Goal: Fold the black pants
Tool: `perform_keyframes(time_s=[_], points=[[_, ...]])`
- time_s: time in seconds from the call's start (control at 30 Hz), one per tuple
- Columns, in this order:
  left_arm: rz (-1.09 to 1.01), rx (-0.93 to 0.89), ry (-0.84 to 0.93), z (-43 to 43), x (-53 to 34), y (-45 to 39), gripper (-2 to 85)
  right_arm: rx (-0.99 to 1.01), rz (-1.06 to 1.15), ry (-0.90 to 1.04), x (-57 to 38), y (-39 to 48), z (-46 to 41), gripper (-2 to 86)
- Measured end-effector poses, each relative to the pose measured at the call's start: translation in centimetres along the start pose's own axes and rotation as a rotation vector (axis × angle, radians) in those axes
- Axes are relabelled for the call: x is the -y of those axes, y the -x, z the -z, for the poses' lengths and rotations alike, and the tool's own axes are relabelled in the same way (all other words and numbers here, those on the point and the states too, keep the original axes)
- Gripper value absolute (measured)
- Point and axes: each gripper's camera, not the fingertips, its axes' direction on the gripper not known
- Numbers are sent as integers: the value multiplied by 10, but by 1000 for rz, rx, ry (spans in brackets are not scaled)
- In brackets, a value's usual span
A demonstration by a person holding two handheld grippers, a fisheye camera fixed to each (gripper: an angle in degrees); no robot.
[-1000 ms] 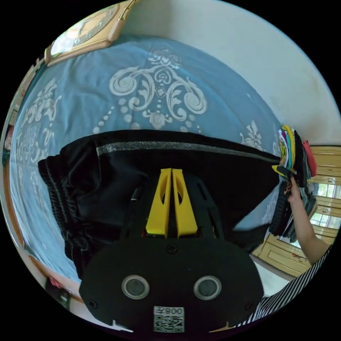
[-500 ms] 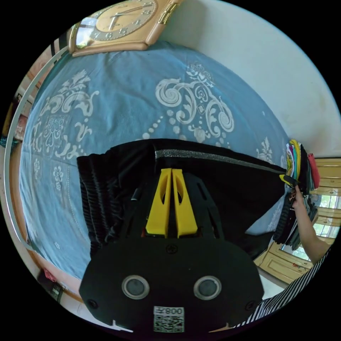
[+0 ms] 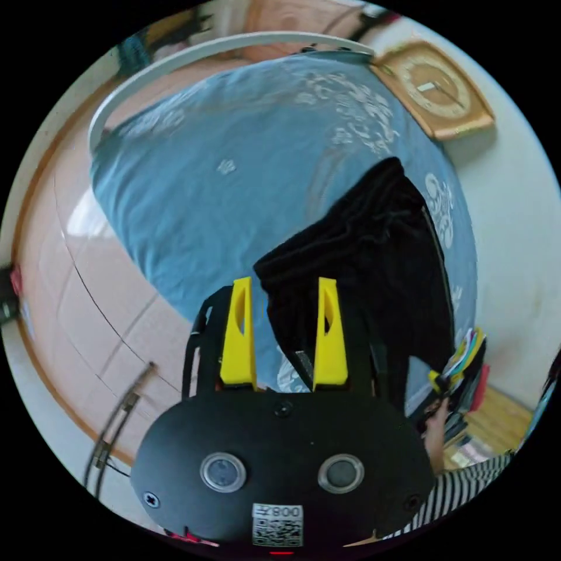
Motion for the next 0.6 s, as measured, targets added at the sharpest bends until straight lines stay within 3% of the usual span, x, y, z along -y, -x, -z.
perform_keyframes(time_s=[0.1,0.3,0.6], points=[[65,-135,23,-6,6,34,115,29,107,57,23,34,-31,7],[3,-127,-3,28,-2,63,51,-15,432,118,113,126,-88,5],[-53,-168,-88,77,-24,124,47,-407,638,226,201,203,-180,1]])
